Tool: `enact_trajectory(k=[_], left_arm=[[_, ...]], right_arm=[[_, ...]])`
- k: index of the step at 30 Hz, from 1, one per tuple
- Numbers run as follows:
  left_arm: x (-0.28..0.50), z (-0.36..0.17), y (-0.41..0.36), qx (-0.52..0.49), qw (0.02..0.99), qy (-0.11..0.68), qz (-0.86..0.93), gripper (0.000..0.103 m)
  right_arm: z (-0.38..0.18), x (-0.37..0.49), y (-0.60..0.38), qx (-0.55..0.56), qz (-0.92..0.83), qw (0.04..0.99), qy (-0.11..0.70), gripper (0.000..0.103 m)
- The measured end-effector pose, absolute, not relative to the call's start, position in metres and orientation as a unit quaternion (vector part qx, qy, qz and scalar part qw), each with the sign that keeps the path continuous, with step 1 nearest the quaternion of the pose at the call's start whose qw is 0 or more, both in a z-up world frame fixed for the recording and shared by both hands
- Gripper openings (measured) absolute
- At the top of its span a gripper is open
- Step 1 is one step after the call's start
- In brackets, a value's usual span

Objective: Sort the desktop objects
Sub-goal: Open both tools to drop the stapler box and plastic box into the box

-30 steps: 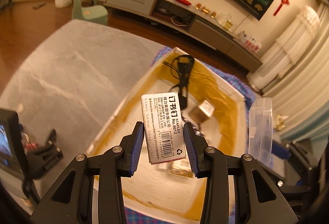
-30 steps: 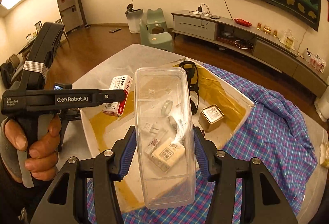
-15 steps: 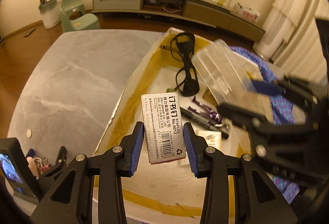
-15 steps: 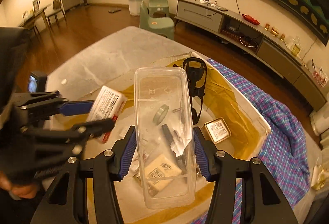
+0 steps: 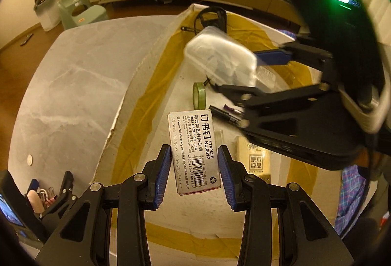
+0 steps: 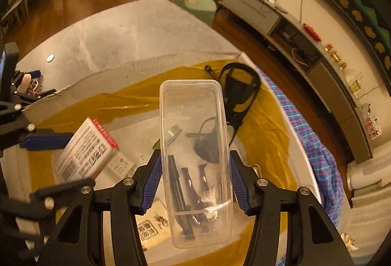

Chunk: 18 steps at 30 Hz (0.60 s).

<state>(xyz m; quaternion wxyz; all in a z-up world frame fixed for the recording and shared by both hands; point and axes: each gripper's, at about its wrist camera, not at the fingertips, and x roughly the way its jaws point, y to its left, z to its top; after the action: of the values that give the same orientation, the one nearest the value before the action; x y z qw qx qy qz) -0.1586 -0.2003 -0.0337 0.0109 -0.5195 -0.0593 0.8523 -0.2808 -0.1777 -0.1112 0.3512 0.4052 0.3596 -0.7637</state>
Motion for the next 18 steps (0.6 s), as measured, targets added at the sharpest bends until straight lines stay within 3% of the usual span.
enact_trajectory(k=[16, 18], left_arm=[[-0.157, -0.043, -0.197, -0.55, 0.024, -0.092, 0.83, 0.043], [-0.155, -0.042, -0.198, -0.549, 0.027, -0.103, 0.829, 0.043]], right_arm=[[-0.128, -0.303, -0.212, 0.439, -0.731, 0.345, 0.392, 0.055], [-0.129, -0.305, -0.211, 0.439, -0.734, 0.338, 0.392, 0.061]])
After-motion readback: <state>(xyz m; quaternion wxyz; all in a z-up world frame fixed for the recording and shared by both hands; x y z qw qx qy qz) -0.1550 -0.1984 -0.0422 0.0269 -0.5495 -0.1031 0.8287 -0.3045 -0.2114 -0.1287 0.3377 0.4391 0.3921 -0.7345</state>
